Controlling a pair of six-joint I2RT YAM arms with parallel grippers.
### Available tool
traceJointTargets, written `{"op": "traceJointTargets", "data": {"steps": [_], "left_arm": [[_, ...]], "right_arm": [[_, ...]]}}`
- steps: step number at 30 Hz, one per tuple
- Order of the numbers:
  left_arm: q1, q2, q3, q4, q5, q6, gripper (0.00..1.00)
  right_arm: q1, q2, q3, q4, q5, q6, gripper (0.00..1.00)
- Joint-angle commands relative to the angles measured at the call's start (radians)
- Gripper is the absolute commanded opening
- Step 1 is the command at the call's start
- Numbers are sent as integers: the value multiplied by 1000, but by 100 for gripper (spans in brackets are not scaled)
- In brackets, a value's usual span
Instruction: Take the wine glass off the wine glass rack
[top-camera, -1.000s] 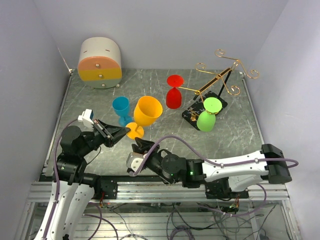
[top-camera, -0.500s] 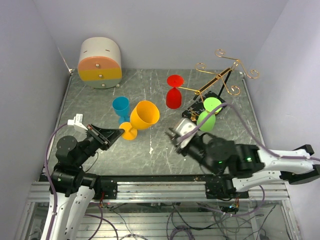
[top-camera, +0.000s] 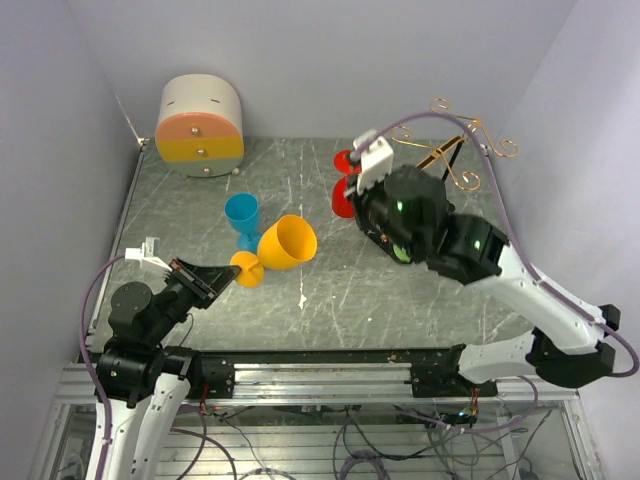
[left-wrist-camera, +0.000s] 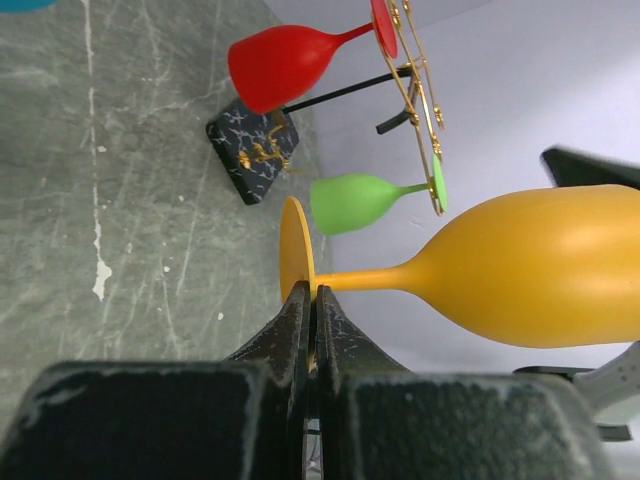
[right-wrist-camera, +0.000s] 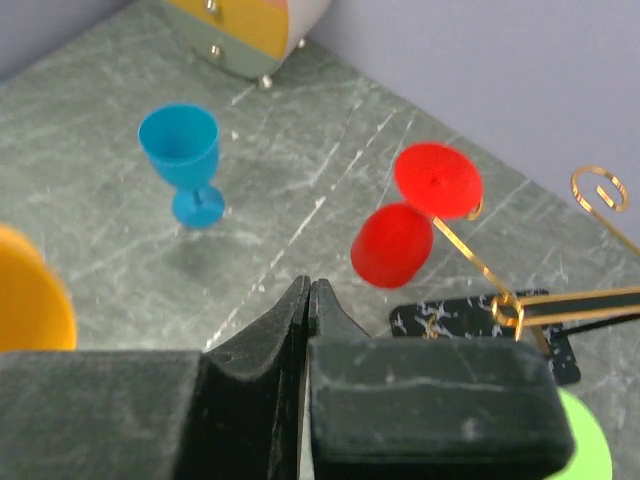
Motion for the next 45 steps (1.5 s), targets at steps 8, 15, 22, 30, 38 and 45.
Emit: {"op": "traceJointTargets", "data": {"steps": [8, 15, 22, 30, 38, 45], "left_arm": [[3, -23, 53, -63, -48, 77, 7], [3, -32, 58, -52, -41, 80, 7], [3, -48, 60, -35, -34, 68, 7], [3, -53, 57, -25, -33, 63, 7], [3, -6, 121, -170, -175, 135, 42], [3, 197, 365, -419, -544, 332, 54]], "right_arm": [[-180, 199, 369, -146, -697, 151, 52], [-185, 219, 357, -202, -811, 133, 53], [-185, 200, 282, -195, -830, 124, 52], [-186, 229, 227, -170, -908, 123, 25], [-188, 280, 271, -202, -808, 134, 0], [-226, 439, 471, -345, -528, 159, 0]]}}
